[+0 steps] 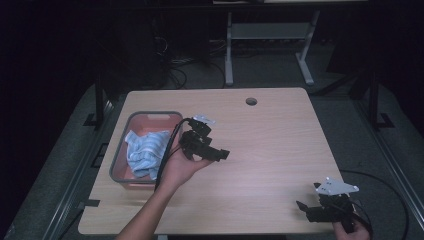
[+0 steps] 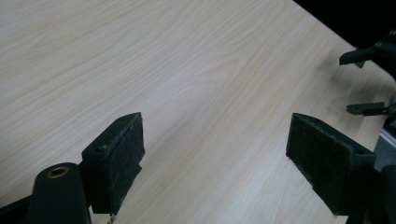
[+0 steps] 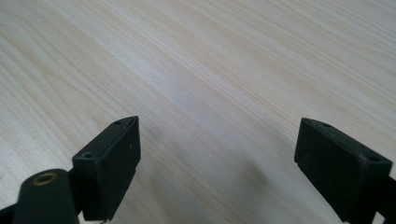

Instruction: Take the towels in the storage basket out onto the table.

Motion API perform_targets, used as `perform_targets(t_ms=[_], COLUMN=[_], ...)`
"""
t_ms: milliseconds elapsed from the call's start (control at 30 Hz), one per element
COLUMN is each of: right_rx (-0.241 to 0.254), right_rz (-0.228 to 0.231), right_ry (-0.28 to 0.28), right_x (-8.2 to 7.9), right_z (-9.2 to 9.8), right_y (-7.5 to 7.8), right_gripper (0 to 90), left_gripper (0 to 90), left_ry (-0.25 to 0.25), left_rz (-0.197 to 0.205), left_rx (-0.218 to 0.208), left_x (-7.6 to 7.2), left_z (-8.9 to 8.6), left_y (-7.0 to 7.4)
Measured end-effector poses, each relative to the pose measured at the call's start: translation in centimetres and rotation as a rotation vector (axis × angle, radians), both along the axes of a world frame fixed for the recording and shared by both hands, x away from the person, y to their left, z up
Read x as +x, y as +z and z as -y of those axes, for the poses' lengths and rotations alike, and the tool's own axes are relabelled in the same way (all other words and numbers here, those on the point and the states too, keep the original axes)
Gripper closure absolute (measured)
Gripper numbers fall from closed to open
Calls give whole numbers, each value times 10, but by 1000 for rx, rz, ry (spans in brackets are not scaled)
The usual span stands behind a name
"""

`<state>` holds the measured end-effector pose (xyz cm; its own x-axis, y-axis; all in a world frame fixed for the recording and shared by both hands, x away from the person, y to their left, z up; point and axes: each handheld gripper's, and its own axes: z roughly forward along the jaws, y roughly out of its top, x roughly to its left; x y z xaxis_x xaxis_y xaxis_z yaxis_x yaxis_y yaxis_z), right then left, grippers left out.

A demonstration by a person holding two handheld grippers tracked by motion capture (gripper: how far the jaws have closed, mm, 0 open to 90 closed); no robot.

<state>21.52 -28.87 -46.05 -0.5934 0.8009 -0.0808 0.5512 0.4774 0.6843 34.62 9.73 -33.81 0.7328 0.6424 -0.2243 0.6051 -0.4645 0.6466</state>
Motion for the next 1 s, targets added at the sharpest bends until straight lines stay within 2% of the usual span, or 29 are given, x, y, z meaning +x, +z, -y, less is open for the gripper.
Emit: perform_targets(t_ms=[133,233,367,633,933,1000], right_rx=[-2,0,0,-3,-8,-10], right_rz=[4,2,1,-4,0,0], right_ry=[-1,-2,-3,-4,4,4], right_x=[0,0,0,0,0,0], right_z=[0,0,0,-1,-1,-1], right_y=[0,0,0,0,-1,-1], right_gripper=[139,138,138,139,138,139], left_gripper=[187,188,189,194,202,202], left_ry=[17,37,65,125,206,218], left_rz=[-28,-29,-40,-37,-42,-43], left_rx=[-35,-35,-63,-53,-70,-59], left_x=[5,8,10,11,13,14], left_z=[-15,-25,-41,-73,-107,-113], left_y=[4,5,6,7,5,5])
